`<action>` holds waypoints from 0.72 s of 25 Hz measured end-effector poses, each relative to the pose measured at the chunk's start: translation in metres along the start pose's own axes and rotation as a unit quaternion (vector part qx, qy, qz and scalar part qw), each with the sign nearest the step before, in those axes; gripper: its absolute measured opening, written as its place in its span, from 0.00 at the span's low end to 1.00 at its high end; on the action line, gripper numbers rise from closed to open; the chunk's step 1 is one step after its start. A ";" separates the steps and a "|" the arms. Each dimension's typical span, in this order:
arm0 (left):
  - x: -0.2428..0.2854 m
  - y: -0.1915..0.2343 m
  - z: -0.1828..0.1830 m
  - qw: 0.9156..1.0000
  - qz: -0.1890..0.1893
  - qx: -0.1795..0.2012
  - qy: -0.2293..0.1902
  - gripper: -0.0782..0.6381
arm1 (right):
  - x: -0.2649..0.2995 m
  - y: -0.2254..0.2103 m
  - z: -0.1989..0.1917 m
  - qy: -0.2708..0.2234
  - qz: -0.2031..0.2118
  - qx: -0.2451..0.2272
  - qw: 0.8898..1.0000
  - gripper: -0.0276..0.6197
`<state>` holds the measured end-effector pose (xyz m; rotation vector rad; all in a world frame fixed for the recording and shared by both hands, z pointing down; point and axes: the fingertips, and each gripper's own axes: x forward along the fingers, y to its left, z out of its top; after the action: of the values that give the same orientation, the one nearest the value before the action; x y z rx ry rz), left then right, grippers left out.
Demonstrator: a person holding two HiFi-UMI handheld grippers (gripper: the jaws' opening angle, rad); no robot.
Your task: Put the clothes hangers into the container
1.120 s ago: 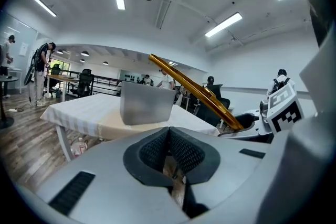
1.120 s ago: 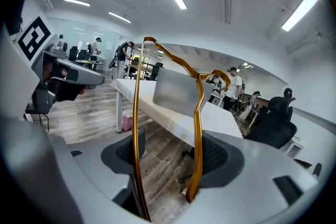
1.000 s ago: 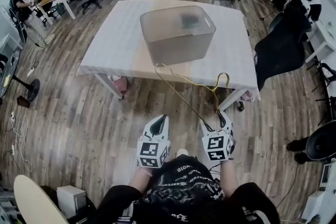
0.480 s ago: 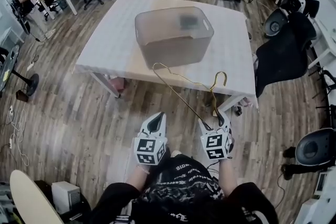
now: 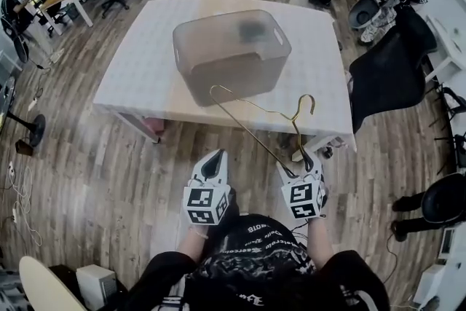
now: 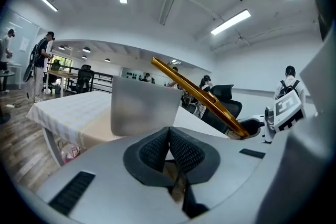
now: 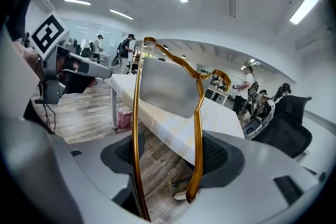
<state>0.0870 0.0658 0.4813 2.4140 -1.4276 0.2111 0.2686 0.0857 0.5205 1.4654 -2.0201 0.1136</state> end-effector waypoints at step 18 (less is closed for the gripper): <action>0.154 0.154 0.128 0.998 0.000 0.050 -0.027 0.14 | 0.165 -0.049 0.140 0.015 0.003 0.015 1.000 0.54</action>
<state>0.0231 -0.1743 0.4370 2.5181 -1.4732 0.2247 0.2212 -0.1280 0.4832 1.4669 -2.0076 0.1678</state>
